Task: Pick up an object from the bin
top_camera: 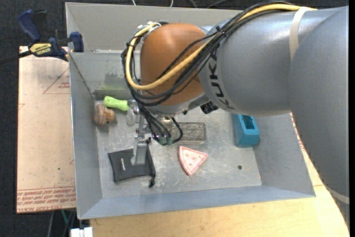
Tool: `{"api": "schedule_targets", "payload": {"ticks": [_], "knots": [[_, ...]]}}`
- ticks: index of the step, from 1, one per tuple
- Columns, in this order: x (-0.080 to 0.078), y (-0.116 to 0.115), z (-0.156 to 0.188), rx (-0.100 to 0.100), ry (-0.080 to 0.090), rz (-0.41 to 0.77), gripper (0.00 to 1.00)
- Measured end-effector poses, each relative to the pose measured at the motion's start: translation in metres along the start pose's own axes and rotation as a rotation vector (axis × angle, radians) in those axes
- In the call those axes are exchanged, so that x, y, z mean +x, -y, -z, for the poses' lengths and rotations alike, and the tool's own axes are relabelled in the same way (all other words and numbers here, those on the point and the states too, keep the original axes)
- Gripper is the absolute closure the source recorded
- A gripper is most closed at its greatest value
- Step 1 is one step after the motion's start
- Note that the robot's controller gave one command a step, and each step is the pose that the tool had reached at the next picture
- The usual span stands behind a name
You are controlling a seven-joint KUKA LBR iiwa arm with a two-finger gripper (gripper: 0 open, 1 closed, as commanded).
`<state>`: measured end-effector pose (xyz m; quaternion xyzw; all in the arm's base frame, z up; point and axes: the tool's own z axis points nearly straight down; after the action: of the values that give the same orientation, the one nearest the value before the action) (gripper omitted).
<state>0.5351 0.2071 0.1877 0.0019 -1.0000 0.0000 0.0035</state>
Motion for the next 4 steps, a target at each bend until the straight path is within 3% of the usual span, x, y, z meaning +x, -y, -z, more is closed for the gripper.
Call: {"api": "schedule_targets", "payload": {"ticks": [1, 2, 3, 4], "knots": [[-0.002, 0.001, 0.004, -0.001, 0.007, -0.003, 0.0], [0.0, 0.027, -0.05, -0.004, 0.01, -0.069, 0.0], [0.011, 0.039, -0.102, -0.005, 0.013, -0.017, 0.0], [0.011, 0.038, -0.117, -0.004, 0.007, -0.179, 1.0]]}}
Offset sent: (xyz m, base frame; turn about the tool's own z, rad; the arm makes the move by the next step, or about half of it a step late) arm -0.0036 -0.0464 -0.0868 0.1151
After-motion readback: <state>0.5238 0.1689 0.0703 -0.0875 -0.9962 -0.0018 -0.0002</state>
